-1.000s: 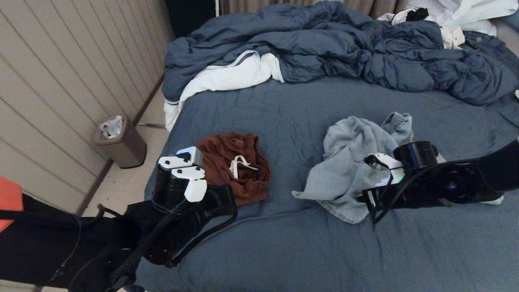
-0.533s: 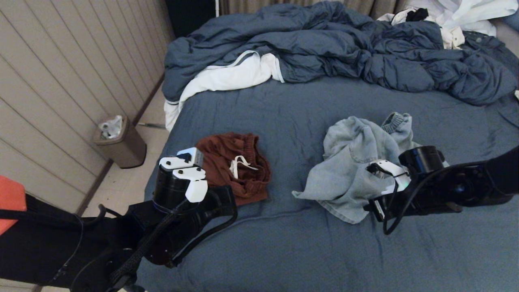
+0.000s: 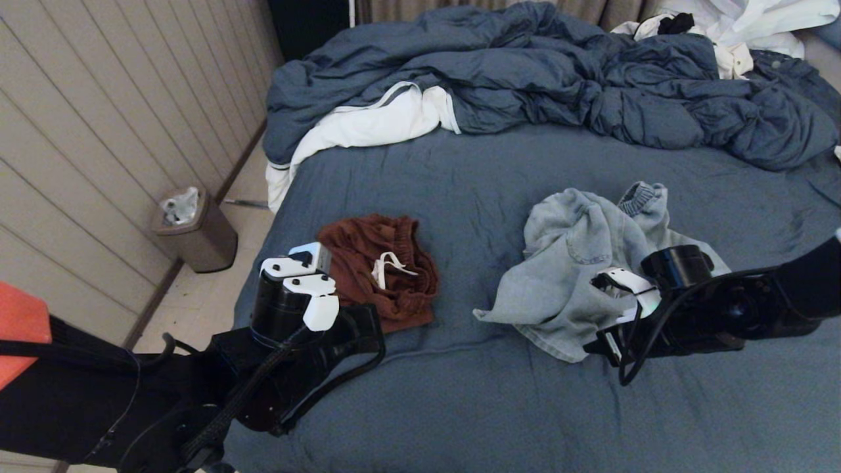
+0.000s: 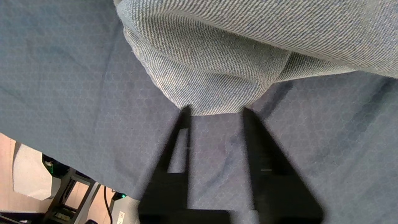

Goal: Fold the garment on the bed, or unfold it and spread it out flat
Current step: Unford the blue shorts

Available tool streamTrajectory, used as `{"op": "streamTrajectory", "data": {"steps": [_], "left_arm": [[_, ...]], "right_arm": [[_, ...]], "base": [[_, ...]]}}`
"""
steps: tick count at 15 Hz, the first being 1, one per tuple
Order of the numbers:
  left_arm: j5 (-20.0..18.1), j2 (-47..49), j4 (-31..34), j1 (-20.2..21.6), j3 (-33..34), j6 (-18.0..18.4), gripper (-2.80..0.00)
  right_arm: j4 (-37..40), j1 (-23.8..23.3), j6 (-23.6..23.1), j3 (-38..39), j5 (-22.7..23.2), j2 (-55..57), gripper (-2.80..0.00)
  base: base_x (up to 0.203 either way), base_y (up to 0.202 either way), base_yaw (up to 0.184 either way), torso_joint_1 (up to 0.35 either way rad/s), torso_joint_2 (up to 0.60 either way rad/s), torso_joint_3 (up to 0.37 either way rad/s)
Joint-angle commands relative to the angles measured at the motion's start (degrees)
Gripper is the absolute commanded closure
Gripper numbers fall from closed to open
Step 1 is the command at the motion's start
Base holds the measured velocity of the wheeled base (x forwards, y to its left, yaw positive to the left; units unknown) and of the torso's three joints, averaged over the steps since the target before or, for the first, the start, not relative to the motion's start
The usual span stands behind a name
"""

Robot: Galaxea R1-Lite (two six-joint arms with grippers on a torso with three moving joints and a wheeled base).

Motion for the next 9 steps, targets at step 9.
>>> {"op": "streamTrajectory", "data": {"steps": [9], "left_arm": [[0.02,0.49,-0.24,-0.01,-0.01,-0.19,0.0]], "right_arm": [[-7.14,2.23,0.43,0.94,-1.82,7.38,-2.8]], "base": [[0.0,0.0,0.0,0.0,0.0,0.0]]}}
